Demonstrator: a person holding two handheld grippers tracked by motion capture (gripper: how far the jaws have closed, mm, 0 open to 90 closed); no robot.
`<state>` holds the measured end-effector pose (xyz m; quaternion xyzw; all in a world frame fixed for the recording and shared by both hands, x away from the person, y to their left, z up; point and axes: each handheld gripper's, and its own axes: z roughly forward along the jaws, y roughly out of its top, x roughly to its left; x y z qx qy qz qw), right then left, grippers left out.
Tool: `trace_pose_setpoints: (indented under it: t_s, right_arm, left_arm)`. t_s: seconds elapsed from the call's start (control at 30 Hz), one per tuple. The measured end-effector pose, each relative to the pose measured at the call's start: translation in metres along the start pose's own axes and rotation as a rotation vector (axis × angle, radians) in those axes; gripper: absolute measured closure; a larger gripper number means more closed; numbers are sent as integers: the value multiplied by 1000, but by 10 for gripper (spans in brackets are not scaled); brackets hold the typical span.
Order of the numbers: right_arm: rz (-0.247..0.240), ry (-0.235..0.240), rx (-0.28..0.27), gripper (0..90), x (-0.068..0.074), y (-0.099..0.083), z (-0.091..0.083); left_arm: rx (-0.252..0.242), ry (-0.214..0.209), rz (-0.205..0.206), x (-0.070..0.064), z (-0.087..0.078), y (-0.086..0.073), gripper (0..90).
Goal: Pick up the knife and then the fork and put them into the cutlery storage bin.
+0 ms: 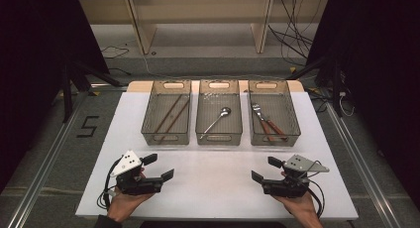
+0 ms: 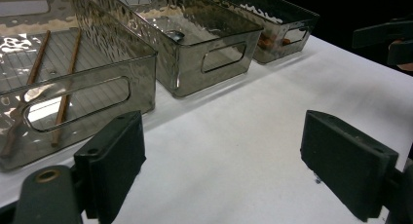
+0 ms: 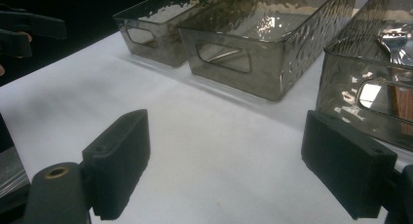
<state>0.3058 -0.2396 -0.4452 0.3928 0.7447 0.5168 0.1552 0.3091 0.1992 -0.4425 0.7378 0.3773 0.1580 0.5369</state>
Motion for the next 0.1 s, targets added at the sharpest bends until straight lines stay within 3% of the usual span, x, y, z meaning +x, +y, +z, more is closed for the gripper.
trace_pose_setpoints:
  t_s: [0.1]
  right_arm:
    - [1,0,-1,187,0,0,0]
  left_arm:
    - [0,0,-1,0,0,0,159]
